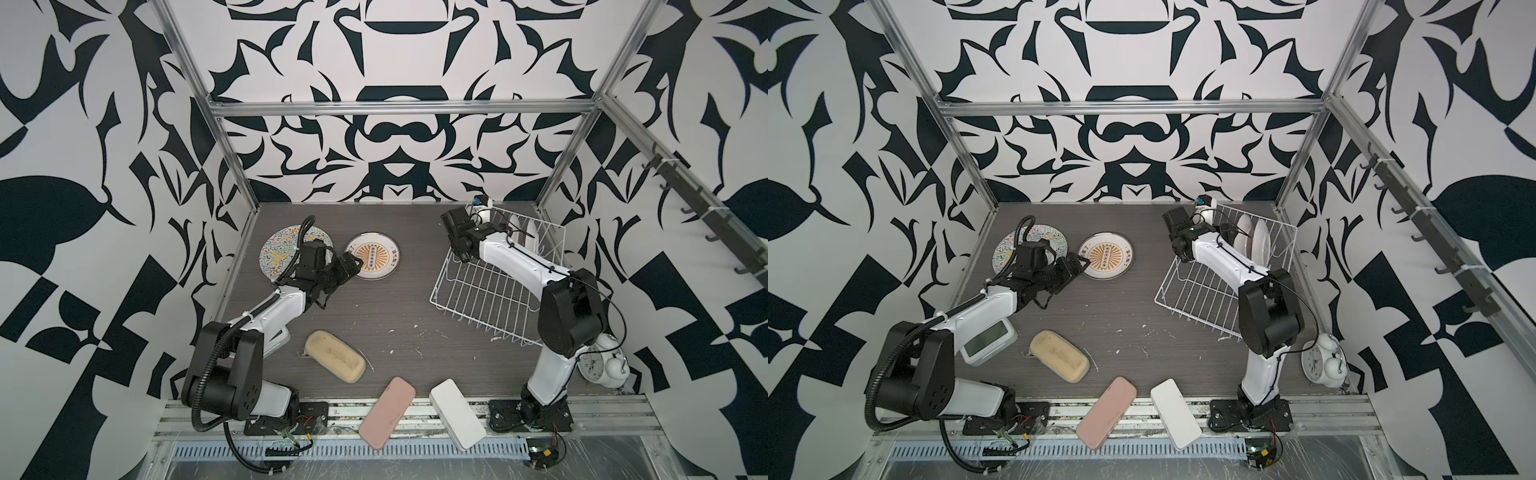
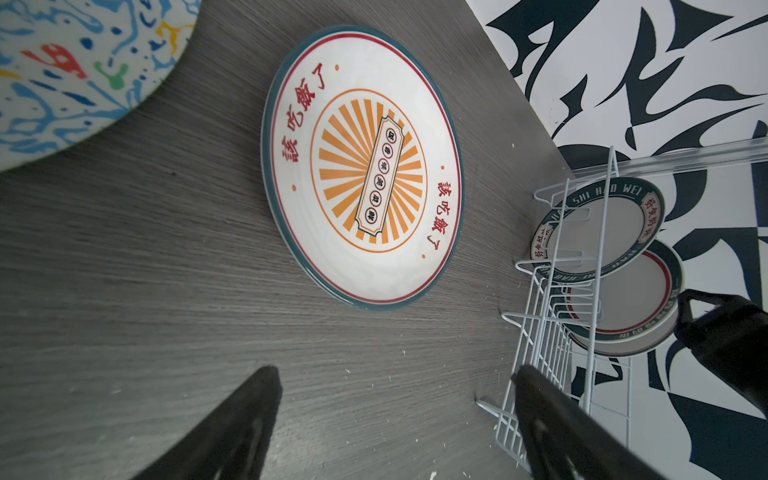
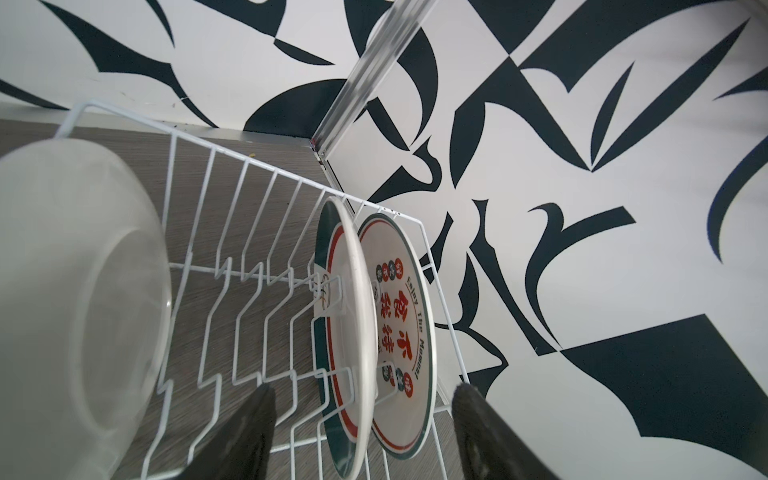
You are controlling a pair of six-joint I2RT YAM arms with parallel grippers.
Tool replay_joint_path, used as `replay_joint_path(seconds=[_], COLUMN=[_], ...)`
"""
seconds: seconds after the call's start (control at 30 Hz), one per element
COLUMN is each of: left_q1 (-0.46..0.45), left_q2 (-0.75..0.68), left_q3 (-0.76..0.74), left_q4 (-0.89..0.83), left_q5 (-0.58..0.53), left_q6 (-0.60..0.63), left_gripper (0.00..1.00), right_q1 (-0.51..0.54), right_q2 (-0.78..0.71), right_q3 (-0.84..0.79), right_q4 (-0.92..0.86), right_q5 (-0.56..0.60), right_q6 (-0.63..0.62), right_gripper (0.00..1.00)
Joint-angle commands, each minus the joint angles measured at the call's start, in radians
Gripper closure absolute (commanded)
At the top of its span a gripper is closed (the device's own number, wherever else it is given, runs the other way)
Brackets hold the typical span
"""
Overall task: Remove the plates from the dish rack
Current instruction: 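Lower the right gripper onto the rim of the green-rimmed plate in the rack, then close the right gripper on the green-rimmed plate's rim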
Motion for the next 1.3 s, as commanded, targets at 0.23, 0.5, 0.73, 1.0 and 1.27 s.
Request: replay_joint_path(seconds=[0.23, 0.5, 0.73, 1.0, 1.27], left_q1=[-0.001, -0.026, -0.028, -0.029, -0.030], left_q2=[0.006, 0.012, 0.007, 0.004, -0.002], left_q3=[-0.001, -0.003, -0.003, -0.005, -0.006], left_q4=[0.008, 0.017, 0.017, 0.017, 0.016], left_q5=[0.024, 0.023, 0.026, 0.034, 0.033], left_q6=[-0.017, -0.036, -0.036, -0.038, -0.044], left_gripper=[0.08, 0.08, 0.08, 0.08, 0.08], right_q1=[-0.056, -0.073, -0.084, -0.093, -0.092], right_q2=[0.025, 0.077, 0.093, 0.099, 0.084], right_q3=[-0.004, 0.025, 0.036, 0.029, 0.003], right_q4=[0.074, 0.056, 0.041, 0.055, 0.100], right_q5=[-0.057, -0.045, -0.023, 0.001, -0.001], right_q6=[-0.014, -0.014, -0.025, -0.053, -0.095], right_gripper=[0.38, 0.44, 0.45, 0.52, 0.55])
